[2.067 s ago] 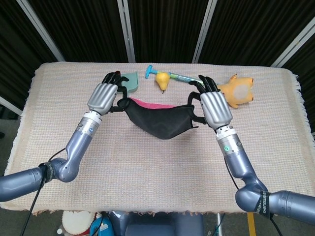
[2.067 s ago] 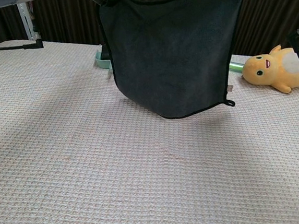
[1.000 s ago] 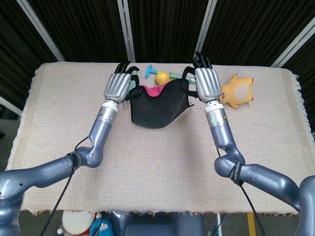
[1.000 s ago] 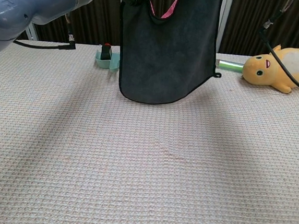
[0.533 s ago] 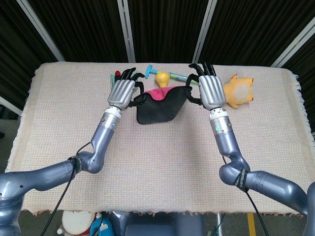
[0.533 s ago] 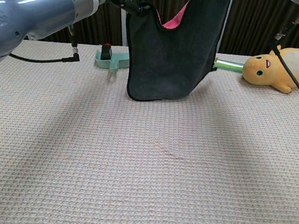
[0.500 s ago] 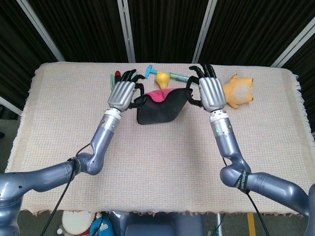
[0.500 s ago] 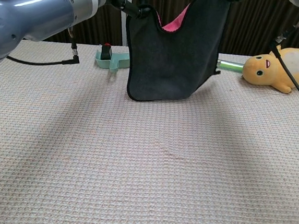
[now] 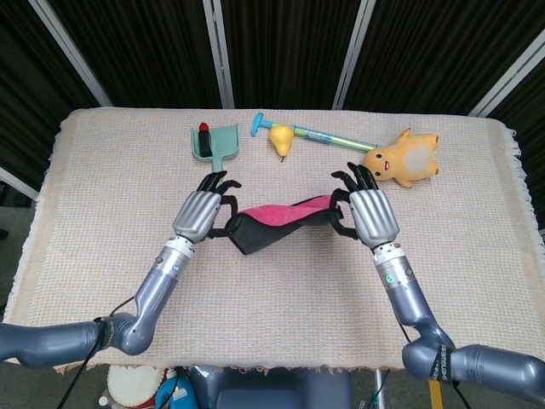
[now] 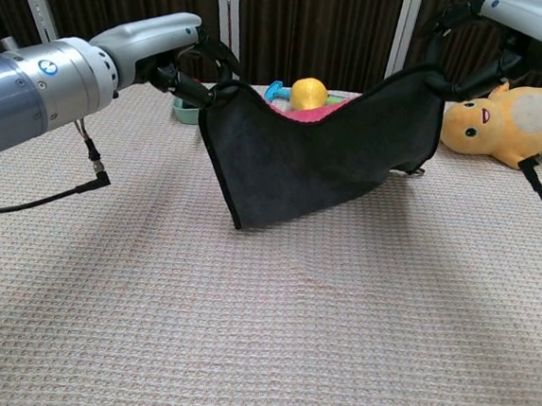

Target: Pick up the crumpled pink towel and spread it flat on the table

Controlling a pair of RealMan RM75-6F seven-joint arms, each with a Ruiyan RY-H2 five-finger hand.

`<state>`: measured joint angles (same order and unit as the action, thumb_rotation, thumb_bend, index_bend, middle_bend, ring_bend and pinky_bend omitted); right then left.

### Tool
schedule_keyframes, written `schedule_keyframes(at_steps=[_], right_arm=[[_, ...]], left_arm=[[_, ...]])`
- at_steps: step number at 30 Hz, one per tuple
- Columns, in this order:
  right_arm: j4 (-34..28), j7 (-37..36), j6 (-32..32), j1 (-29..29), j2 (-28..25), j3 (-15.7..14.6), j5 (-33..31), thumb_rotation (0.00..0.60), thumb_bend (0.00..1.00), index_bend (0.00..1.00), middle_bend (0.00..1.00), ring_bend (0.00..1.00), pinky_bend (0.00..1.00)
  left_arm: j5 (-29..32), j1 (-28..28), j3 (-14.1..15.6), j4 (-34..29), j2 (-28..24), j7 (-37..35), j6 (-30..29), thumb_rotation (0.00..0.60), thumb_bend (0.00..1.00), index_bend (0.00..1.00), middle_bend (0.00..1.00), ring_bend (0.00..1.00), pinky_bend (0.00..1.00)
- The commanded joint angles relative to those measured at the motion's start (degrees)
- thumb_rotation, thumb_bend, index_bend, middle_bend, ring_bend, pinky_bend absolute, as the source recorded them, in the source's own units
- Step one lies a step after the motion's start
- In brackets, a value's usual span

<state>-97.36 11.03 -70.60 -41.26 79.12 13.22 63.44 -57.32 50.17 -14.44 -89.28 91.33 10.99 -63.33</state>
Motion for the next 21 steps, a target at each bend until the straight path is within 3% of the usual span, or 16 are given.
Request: schedule_keyframes(at_steps=[1,21], right_arm=[[-1.71,0.88,-1.35,2.13,0.24,-2.37,1.87,0.6,0.5,0.61,0.22,0.03,0.07],[-5.01,1.56,-3.91,7.29,-1.39,-4.6,6.81,0.6,0.5,0.62,0.22,0.03,0.07]], left_arm=[[-1.9,-2.34,2.56,-2.96,-0.63,0.15,-1.57,0.6,0.42,0.61,0.19,0.0,0.04],[-6.29,-5.72,4.51,-7.8,0.12,1.37,-2.82,0.6,0.42,0.61,0.19,0.0,0.04]])
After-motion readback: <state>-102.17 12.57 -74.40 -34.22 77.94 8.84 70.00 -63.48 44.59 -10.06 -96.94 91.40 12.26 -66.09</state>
